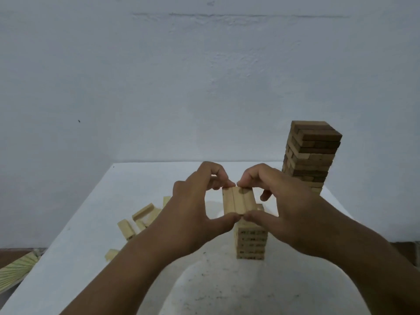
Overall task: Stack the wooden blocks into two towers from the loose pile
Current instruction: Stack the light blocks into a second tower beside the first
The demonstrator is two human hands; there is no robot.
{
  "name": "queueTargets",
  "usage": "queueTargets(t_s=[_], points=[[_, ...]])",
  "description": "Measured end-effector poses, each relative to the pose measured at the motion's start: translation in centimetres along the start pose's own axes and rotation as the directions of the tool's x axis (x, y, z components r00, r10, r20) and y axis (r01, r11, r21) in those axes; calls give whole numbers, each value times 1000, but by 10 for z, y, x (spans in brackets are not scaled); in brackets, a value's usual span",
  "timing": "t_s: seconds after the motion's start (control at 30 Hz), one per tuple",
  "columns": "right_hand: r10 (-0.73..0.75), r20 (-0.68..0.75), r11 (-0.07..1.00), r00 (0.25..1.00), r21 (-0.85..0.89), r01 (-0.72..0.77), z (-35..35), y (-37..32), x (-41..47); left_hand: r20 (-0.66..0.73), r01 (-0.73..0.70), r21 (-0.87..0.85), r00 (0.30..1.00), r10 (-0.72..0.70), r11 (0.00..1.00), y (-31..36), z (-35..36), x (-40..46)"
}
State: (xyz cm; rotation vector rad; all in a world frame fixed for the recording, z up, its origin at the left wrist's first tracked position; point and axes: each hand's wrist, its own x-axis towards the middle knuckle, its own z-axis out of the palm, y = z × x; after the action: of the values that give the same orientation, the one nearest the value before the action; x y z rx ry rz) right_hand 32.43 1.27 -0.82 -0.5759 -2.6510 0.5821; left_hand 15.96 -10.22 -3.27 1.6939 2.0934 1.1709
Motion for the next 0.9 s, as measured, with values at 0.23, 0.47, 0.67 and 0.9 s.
queueTargets(t_s=[0.23, 0.47, 0.67, 0.9], points=[[67, 29, 998, 997, -9, -67, -1, 23, -7, 76, 34, 6, 996, -34, 999, 1, 24, 9], [115, 83, 993, 990, -17, -114, 3, 26, -8, 112, 62, 50, 991, -67, 997, -2, 31, 12], [138, 113, 990, 984, -1, -139, 3, 27, -7, 115, 56, 81, 991, -65, 995, -3, 34, 11], [127, 111, 992, 986, 6, -128, 6, 30, -8, 124, 34, 93, 991, -45, 995, -2, 33, 9]])
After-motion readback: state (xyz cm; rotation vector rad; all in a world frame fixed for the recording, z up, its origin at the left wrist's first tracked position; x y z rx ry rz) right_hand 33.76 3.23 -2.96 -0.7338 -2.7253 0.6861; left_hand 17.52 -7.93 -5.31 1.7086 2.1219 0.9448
